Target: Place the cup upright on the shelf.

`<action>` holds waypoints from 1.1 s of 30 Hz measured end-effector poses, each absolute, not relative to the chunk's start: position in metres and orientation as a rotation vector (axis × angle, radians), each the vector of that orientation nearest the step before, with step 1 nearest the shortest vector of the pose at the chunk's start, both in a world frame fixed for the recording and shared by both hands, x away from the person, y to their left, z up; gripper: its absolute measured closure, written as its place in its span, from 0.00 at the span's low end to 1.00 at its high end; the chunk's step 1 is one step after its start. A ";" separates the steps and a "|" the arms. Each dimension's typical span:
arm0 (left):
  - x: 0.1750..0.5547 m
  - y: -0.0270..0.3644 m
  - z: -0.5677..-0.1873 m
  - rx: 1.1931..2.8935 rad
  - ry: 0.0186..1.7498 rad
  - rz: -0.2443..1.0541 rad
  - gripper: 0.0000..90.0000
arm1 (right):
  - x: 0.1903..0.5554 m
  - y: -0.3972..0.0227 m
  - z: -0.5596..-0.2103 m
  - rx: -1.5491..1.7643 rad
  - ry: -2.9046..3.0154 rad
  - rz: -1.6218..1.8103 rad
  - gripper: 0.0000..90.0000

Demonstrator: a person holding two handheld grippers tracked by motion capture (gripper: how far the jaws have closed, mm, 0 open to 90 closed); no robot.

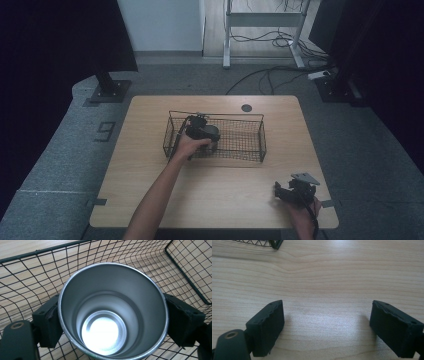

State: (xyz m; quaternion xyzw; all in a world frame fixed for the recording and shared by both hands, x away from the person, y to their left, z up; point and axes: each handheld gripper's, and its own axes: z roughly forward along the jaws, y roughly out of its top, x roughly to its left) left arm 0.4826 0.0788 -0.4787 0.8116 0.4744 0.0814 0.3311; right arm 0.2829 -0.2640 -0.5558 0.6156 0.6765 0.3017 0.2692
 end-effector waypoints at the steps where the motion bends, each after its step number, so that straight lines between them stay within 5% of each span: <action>1: 0.483 0.079 -0.479 2.123 1.240 0.215 0.16 | 0.283 -0.264 -0.556 1.659 1.825 0.813 0.13; 16: 0.477 0.084 -0.469 2.108 1.233 0.266 0.06 | 0.283 -0.264 -0.556 1.659 1.825 0.813 0.13; 33: 0.439 0.108 -0.424 1.979 1.116 0.354 0.08 | 0.283 -0.264 -0.556 1.660 1.825 0.814 0.14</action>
